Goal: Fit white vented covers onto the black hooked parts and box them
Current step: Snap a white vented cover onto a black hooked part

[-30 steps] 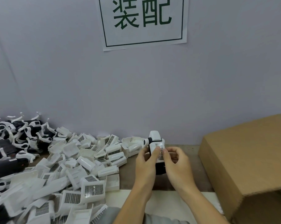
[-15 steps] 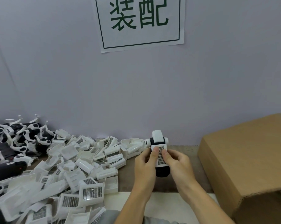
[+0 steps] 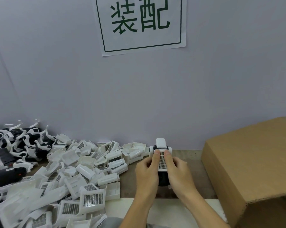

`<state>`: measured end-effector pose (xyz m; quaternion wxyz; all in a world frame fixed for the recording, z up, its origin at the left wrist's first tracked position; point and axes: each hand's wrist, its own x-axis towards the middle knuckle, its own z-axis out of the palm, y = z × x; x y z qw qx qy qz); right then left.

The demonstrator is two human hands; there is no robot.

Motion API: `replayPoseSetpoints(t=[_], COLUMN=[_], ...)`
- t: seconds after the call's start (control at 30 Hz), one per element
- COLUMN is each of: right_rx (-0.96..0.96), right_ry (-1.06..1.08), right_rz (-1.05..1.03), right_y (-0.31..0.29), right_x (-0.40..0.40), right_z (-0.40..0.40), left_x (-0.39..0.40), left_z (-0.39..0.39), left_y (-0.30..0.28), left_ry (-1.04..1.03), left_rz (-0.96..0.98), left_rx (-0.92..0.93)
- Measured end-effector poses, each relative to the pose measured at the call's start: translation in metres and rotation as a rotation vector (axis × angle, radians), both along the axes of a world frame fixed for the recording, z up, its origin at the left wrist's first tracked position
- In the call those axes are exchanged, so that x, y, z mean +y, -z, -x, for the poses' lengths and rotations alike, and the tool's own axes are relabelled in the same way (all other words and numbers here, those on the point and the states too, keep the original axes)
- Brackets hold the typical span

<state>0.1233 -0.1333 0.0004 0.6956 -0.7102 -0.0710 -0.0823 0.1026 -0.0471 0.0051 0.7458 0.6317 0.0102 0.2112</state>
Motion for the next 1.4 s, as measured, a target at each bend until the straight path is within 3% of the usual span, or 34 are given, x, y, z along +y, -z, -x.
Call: replayPoseSetpoints(t=[0.17,0.27,0.4,0.57,0.67,0.87,0.93,1.03,1.07,1.23,1.4], right_rx=[-0.112,-0.182,-0.279,-0.321,-0.381,-0.462,-0.438,-0.264,-0.237,-0.265,-0.295], right_ry=[0.154,0.237,0.115,0.19,0.245,0.184,0.191,0.331,0.333,0.124,0.098], right_rz=[0.3,0.313,0.421,0.477,0.655,0.813,0.718,0.318,0.268,0.279,0.352], right_y=[0.005,0.001,0.001,-0.002,-0.005,-0.01,-0.01,-0.01,-0.007,0.0,0.003], right_x=[-0.002,-0.003,0.001,-0.001,0.0,0.0,0.002,-0.005,-0.009,-0.003,-0.003], right_z=[-0.001,0.002,0.003,0.006,0.011,0.013,0.013,0.009,0.006,0.008,0.004], left_x=[-0.002,-0.001,0.001,0.0,0.001,0.005,0.006,0.007,0.006,0.007,0.005], left_z=[-0.002,-0.001,-0.002,-0.005,-0.005,-0.004,-0.006,-0.007,-0.007,-0.006,-0.003], left_y=[0.002,0.0,0.0,0.003,0.002,0.001,0.003,0.004,0.004,0.003,-0.001], left_ry=[0.049,0.039,0.066,0.02,0.001,-0.004,-0.028,-0.101,-0.114,-0.087,-0.048], left_rz=[-0.025,0.003,0.143,0.103,0.096,0.237,0.213,0.075,0.055,0.112,0.149], left_rx=[0.048,0.037,0.065,0.1,0.107,0.171,0.183,0.174,0.171,0.196,0.195])
